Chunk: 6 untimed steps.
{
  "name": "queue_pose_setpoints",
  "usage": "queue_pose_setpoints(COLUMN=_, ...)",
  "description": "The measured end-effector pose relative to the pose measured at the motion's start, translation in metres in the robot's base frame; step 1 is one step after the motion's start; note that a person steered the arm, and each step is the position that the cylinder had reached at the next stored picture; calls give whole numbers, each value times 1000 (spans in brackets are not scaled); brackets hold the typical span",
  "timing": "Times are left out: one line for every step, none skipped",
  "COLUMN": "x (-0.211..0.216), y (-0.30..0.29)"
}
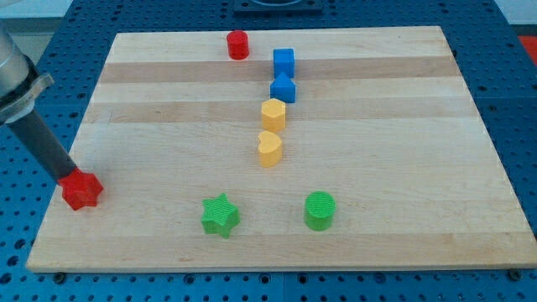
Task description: Move the red circle towards the blue cube
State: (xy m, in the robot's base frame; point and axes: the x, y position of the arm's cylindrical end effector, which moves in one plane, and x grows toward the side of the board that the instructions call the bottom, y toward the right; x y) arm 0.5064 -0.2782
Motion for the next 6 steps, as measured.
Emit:
queue_pose_setpoints(x=11, y=27)
queue_pose_setpoints(x=26, y=52)
queue_pose_setpoints(x=22, y=49)
queue_pose_setpoints(x=-26, y=44)
queue_pose_setpoints(x=-131, y=43)
queue_pose_setpoints(x=-226, y=54)
